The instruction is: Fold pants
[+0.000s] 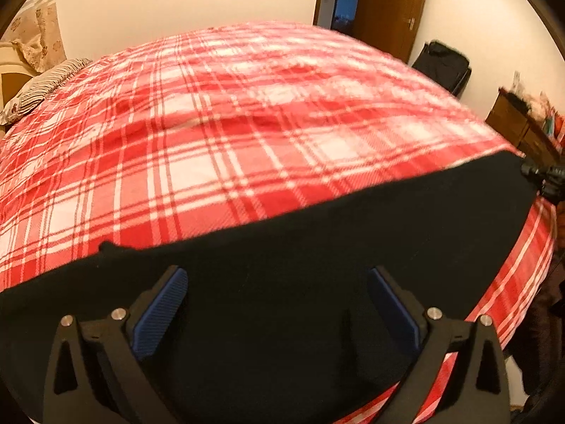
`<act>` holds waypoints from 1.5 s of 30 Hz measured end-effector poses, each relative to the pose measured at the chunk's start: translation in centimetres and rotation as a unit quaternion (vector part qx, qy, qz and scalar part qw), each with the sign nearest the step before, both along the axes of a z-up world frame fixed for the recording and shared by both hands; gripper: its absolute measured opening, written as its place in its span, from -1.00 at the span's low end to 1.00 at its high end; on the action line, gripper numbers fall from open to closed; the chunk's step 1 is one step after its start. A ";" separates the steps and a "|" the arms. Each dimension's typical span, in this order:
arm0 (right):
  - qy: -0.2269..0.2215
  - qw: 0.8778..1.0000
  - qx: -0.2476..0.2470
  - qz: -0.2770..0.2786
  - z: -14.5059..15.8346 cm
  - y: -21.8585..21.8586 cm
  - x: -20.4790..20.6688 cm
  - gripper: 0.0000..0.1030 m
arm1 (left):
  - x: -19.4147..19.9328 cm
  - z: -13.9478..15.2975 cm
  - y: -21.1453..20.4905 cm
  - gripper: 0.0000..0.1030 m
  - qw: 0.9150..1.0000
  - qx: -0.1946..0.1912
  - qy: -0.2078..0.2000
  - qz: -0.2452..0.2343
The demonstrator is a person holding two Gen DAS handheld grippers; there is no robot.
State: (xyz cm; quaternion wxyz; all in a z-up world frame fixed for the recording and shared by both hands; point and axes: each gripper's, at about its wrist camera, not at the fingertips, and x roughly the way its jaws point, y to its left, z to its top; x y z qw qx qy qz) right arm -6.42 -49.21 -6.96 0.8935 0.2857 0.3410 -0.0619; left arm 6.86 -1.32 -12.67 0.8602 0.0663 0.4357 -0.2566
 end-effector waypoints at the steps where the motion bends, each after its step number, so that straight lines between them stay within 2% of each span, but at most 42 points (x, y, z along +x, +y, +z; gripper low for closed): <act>1: -0.006 1.000 -0.013 0.011 0.7 1.0 0.1 -0.70 | 0.1 0.2 0.0 1.00 1.000 -0.008 -0.001 0.001; 7: -0.036 0.992 -0.076 0.095 4.0 8.1 1.6 -0.71 | 0.7 0.3 -0.8 1.00 0.999 -0.042 0.023 0.012; 12: -0.036 0.980 -0.093 0.170 4.0 14.2 3.3 -0.71 | 0.5 0.6 -1.5 1.00 0.996 -0.075 0.038 -0.002; 15: -0.023 0.972 -0.099 0.213 2.7 17.8 4.7 -0.72 | 0.2 0.8 -2.0 1.00 0.996 -0.083 0.041 -0.015; 19: 0.012 0.959 -0.107 0.262 -0.7 22.1 6.1 -0.72 | 0.4 0.6 -2.3 1.00 0.995 -0.087 0.047 -0.018; 22: 0.048 0.952 -0.118 0.280 -3.6 23.7 7.0 -0.71 | 0.7 0.3 -2.1 0.96 0.993 -0.095 0.062 -0.020; 26: 0.081 0.947 -0.110 0.292 -6.2 24.1 7.7 -0.70 | 0.9 -0.2 -2.2 0.93 0.991 -0.107 0.083 -0.023; 27: 0.088 0.944 -0.110 0.297 -6.5 24.1 7.7 -0.67 | 0.9 -0.3 -2.3 0.93 0.990 -0.108 0.086 -0.024; 31: 0.078 0.933 -0.076 0.343 -6.2 24.4 6.6 -0.24 | 0.8 -0.6 -3.2 0.87 0.989 -0.106 0.093 -0.036; 33: 0.068 0.929 -0.068 0.358 -5.8 24.6 6.2 -0.20 | 0.8 -0.6 -3.6 0.86 0.988 -0.109 0.097 -0.043; 37: 0.040 0.928 -0.065 0.364 -4.6 23.5 4.9 -0.20 | 0.6 -0.4 -4.7 0.79 0.987 -0.110 0.099 -0.058; 43: -0.006 0.953 -0.046 0.298 -3.6 19.4 4.3 -0.20 | 0.0 -0.4 -6.7 0.67 0.984 -0.108 0.109 -0.088; 45: -0.020 0.961 -0.034 0.274 -3.7 18.2 4.0 -0.20 | -0.2 -0.6 -7.5 0.56 0.982 -0.109 0.118 -0.095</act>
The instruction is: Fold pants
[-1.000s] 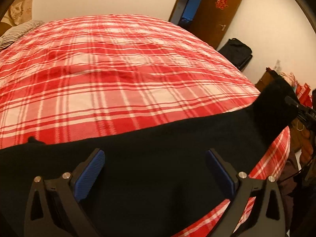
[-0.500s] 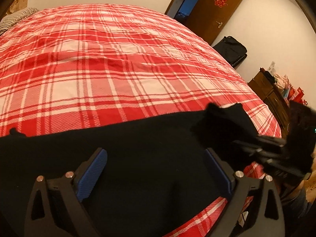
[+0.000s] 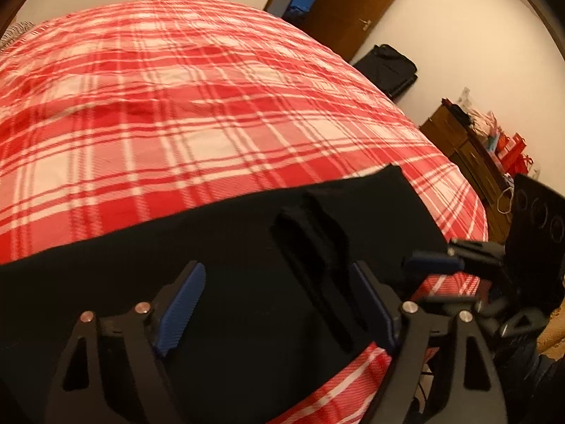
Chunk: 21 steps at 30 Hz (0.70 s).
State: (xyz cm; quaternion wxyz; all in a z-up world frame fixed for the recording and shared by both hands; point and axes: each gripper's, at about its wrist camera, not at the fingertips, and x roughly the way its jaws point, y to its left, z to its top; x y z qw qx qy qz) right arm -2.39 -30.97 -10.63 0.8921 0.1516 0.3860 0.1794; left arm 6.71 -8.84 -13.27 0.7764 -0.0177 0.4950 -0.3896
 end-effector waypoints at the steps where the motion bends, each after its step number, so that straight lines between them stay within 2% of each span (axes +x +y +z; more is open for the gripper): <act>1: -0.008 1.000 0.011 -0.010 -0.1 -0.5 -0.2 -0.20 | -0.1 -0.1 -0.5 0.52 1.000 0.001 0.003 -0.005; 6: -0.034 0.998 0.037 -0.032 0.0 -1.6 -0.7 -0.20 | -0.7 -0.4 -2.9 0.20 0.999 0.004 0.015 -0.029; 8: -0.045 0.998 0.036 -0.040 0.2 -1.9 -1.0 -0.19 | -1.1 -0.6 -4.1 0.20 0.999 0.014 0.015 -0.037; 10: -0.058 0.997 0.038 -0.045 0.5 -2.2 -1.3 -0.19 | -1.1 -0.7 -4.8 0.07 0.999 0.020 0.013 -0.038; 15: -0.092 0.993 0.049 -0.062 1.5 -3.1 -2.0 -0.14 | -1.2 -0.9 -6.3 -0.56 0.998 0.033 0.008 -0.047; 17: -0.102 0.991 0.054 -0.071 1.6 -3.4 -2.1 0.00 | -1.3 -0.6 -6.4 -0.70 0.999 0.030 0.004 -0.046; 21: -0.101 0.991 0.053 -0.077 1.4 -3.5 -2.1 0.06 | -1.2 0.5 -5.2 -0.75 0.999 0.010 -0.009 -0.045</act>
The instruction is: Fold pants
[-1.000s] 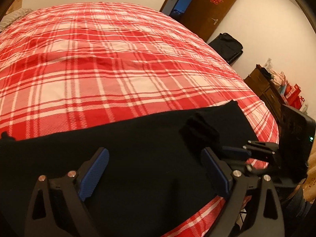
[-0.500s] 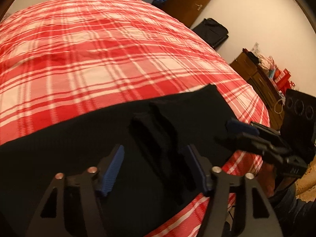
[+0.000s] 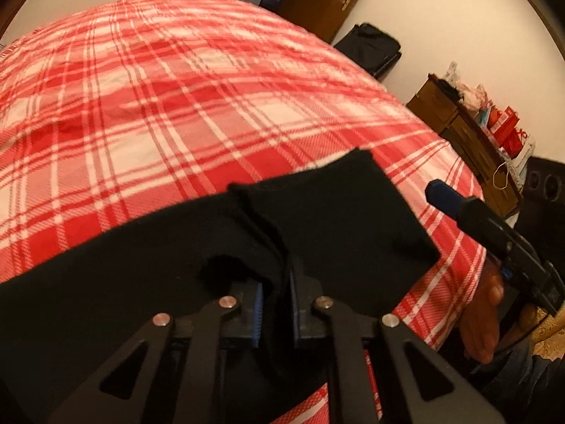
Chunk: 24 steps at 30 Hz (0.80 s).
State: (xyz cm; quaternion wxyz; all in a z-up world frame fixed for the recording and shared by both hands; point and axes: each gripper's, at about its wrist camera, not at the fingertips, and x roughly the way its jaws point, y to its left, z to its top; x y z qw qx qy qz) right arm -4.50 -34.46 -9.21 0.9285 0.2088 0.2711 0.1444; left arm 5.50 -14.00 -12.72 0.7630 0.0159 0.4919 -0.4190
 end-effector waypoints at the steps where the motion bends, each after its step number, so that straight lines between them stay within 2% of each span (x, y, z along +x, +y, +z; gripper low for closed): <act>1: 0.004 1.000 -0.003 0.002 -0.1 0.1 0.2 0.06 | 0.1 0.3 0.4 -0.75 1.000 -0.005 -0.002 0.003; 10: 0.006 0.999 -0.028 0.021 -0.6 1.5 0.2 0.06 | 1.0 2.7 6.4 -0.75 0.998 -0.026 -0.011 0.057; 15: 0.004 0.999 -0.029 0.039 -0.7 2.2 0.1 0.06 | 1.4 1.9 9.3 -0.75 0.997 -0.013 -0.003 0.082; 24: 0.003 0.992 -0.050 0.115 -1.1 5.4 -0.2 0.06 | 1.6 -0.2 13.0 -0.75 0.992 -0.002 0.017 0.126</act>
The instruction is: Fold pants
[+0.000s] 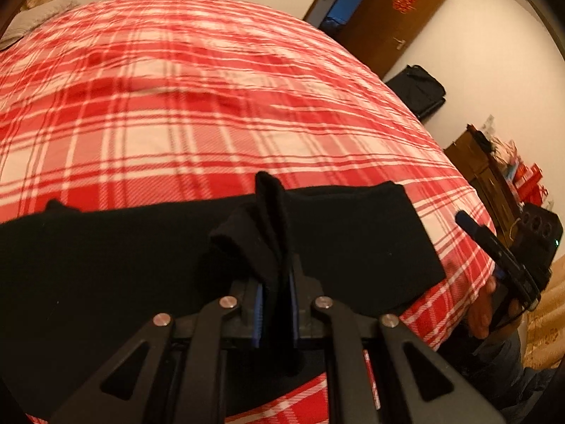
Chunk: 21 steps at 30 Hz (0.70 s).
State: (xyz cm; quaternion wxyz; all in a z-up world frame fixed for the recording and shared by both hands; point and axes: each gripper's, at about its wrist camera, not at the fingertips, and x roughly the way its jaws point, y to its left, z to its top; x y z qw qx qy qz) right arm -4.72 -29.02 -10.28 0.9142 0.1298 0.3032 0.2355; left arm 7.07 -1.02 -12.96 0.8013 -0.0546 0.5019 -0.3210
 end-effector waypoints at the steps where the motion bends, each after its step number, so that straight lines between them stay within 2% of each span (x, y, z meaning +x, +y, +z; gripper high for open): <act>1: 0.004 1.000 -0.004 0.014 -0.1 0.5 0.0 0.06 | 0.0 -0.2 0.2 -0.75 1.000 -0.001 0.001 0.002; 4: 0.031 0.998 -0.037 0.044 -1.1 2.3 0.2 0.06 | 0.0 -0.7 0.4 -0.75 1.000 0.001 0.005 0.006; 8: 0.112 0.988 -0.092 0.045 -4.2 3.6 1.5 0.06 | 0.0 -1.4 0.2 -0.74 1.000 0.018 0.000 0.005; 12: 0.111 0.988 -0.092 0.047 -3.8 3.5 1.3 0.06 | 0.4 -2.2 0.2 -0.63 1.000 0.022 0.001 0.012; 16: 0.107 0.987 -0.110 0.044 -2.7 4.1 1.3 0.06 | 0.2 -2.0 0.3 -0.60 1.000 0.029 -0.007 0.002; 19: 0.101 0.987 -0.110 0.058 -1.9 5.4 1.9 0.06 | -0.4 -1.6 0.9 -0.38 0.999 0.045 -0.026 -0.007; 21: 0.093 0.985 -0.126 0.074 -1.6 7.4 2.8 0.06 | -0.7 -1.3 1.7 -0.13 0.998 0.057 -0.038 -0.005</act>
